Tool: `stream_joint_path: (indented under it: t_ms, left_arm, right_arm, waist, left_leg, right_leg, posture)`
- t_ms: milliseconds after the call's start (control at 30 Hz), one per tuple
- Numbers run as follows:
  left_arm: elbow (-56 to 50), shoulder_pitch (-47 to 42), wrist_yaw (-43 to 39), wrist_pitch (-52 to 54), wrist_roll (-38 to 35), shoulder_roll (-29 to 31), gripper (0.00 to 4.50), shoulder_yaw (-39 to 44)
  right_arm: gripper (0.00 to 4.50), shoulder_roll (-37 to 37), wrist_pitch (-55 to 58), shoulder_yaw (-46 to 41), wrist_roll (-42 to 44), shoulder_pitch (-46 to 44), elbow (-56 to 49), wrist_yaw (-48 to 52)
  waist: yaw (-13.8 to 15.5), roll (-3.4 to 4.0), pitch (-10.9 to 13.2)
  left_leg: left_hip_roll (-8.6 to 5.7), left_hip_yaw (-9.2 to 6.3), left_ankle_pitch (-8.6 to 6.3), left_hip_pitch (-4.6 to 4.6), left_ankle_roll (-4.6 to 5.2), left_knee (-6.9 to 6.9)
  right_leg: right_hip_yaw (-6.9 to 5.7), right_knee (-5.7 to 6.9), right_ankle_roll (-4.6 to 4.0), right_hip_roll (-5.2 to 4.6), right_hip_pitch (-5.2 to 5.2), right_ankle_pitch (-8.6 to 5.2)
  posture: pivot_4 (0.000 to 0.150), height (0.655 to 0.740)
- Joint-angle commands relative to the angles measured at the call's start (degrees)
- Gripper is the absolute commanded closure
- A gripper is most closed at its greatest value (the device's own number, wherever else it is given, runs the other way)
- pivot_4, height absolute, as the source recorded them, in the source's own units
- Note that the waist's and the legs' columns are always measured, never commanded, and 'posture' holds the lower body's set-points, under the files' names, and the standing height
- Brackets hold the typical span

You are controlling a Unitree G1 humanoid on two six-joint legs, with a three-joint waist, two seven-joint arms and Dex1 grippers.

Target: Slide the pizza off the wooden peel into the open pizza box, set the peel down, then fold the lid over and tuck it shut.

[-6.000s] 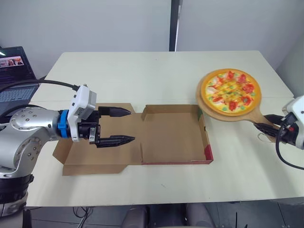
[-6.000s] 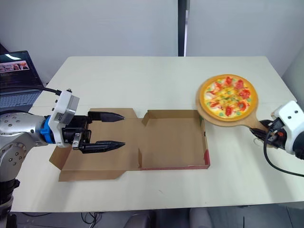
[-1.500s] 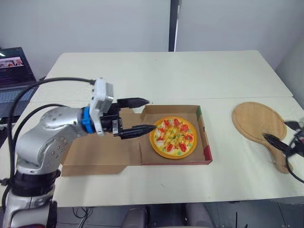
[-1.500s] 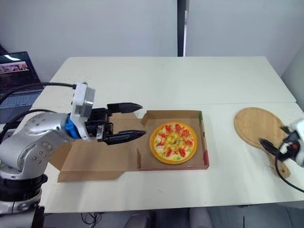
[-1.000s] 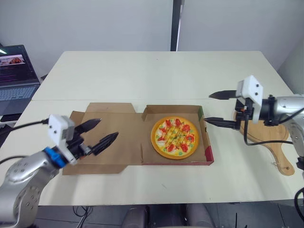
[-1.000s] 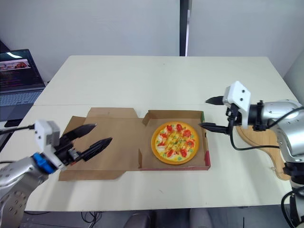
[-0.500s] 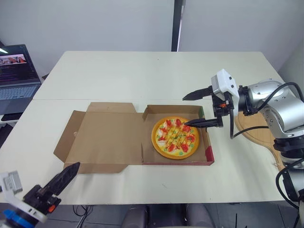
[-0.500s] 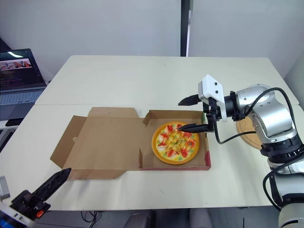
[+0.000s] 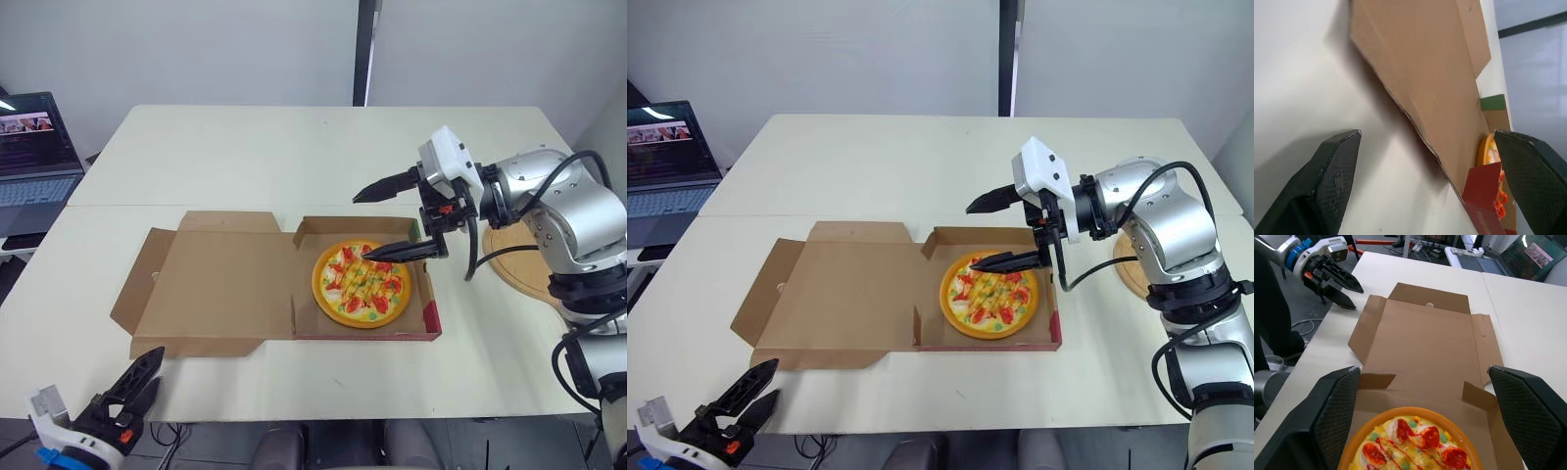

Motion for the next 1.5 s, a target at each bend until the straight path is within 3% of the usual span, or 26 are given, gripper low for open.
stream_joint_path:
  t_ms: [33,600,733,1100,1500]
  left_arm:
    - [0.5,-2.9,2.0,-3.6,-0.4,-1.7,0.00,-0.9]
    - [-1.6,-9.6,8.1,-13.2,3.5,-11.2,0.00,-4.3]
    - [-2.0,-10.6,9.5,-14.2,4.2,-12.2,0.90,-5.7]
    - [-1.9,-10.3,9.4,-15.5,4.0,-12.1,4.47,-5.6]
    - [-0.6,-10.5,6.7,-14.9,4.4,-9.6,4.49,-4.8]
  right_arm:
    - [0.02,-0.1,-0.5,-0.7,0.3,-1.7,-1.0,0.6]
    - [0.02,-0.5,0.8,-0.1,0.2,-3.2,-0.5,1.7]
    - [0.00,-0.5,0.8,0.0,0.1,-3.3,-0.4,2.0]
    - [0.00,-0.7,0.1,0.0,-0.9,-3.3,0.8,2.2]
    - [0.00,-0.7,-0.7,-0.2,-1.9,-2.9,1.2,2.0]
  waist:
    - [0.0,0.00,0.0]
    - [0.0,0.00,0.0]
    - [0.1,-0.01,0.0]
    - [0.1,-0.01,0.0]
    - [0.0,-0.01,0.0]
  left_leg:
    - [-0.01,0.00,0.00,0.00,0.00,0.00]
    - [-0.01,0.03,0.01,0.00,-0.02,0.00]
    - [-0.02,0.02,0.01,0.00,-0.02,0.00]
    - [-0.02,0.02,0.01,-0.02,-0.02,-0.01]
    - [-0.01,0.01,0.01,-0.02,-0.02,-0.01]
  right_leg:
    - [0.00,0.00,0.00,0.00,0.00,0.00]
    - [0.03,-0.01,0.00,0.00,-0.01,0.00]
    - [0.03,-0.01,0.00,0.00,0.00,0.00]
    - [0.02,-0.04,0.00,0.00,-0.01,0.00]
    - [0.01,-0.04,0.00,0.01,-0.01,0.00]
  posture:
    - [0.150,0.7400]
    - [0.150,0.7400]
    - [0.150,0.7400]
    - [0.150,0.7400]
    - [0.150,0.7400]
